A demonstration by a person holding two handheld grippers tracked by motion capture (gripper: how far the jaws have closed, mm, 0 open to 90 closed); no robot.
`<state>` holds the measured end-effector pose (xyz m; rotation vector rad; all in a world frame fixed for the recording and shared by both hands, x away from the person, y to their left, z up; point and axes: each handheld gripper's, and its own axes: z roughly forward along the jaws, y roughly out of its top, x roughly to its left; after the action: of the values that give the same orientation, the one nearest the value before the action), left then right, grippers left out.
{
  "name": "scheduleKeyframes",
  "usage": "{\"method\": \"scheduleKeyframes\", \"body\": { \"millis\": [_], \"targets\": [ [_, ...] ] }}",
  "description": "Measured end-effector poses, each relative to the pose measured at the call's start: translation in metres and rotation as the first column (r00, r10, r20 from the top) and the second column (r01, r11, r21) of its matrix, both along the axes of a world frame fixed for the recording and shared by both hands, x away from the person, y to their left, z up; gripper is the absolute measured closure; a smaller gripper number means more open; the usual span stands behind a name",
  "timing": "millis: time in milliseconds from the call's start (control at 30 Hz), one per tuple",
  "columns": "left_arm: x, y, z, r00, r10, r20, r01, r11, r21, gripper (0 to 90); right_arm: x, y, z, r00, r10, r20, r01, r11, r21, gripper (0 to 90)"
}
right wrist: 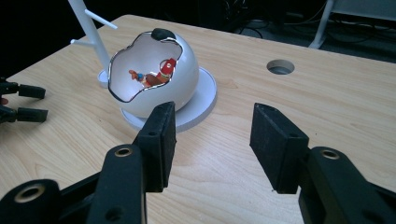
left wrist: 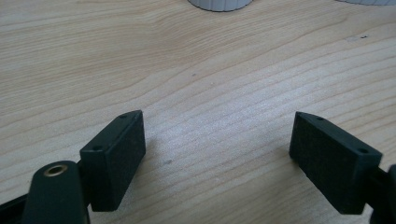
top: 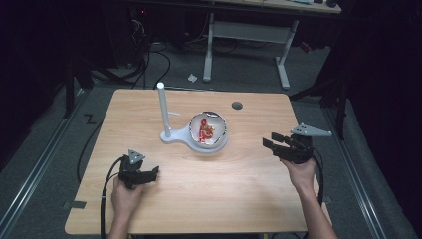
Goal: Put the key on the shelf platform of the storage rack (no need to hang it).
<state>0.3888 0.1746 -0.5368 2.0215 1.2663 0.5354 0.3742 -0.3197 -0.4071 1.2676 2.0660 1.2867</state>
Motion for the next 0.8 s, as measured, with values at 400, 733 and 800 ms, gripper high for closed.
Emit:
{"method": "scheduleKeyframes", "body": {
  "millis": [400, 733, 800],
  "targets": [
    [0.0, 0.0, 0.0, 1.0, 0.001, 0.0, -0.001, 1.0, 0.0, 18.7, -0.014, -0.008, -0.008, 0.9998, -0.019, 0.008, 0.019, 0.9997, 0.017, 50.5],
    [0.0, 0.0, 0.0, 1.0, 0.002, 0.001, -0.002, 1.0, 0.0, 18.7, -0.021, -0.012, -0.025, 0.9993, -0.036, -0.013, 0.036, 0.9985, 0.04, 50.3],
    [0.0, 0.0, 0.0, 1.0, 0.002, 0.002, -0.002, 1.0, 0.0, 18.8, -0.023, -0.012, -0.027, 0.9991, -0.04, -0.011, 0.04, 0.9984, 0.04, 50.3]
  ]
}}
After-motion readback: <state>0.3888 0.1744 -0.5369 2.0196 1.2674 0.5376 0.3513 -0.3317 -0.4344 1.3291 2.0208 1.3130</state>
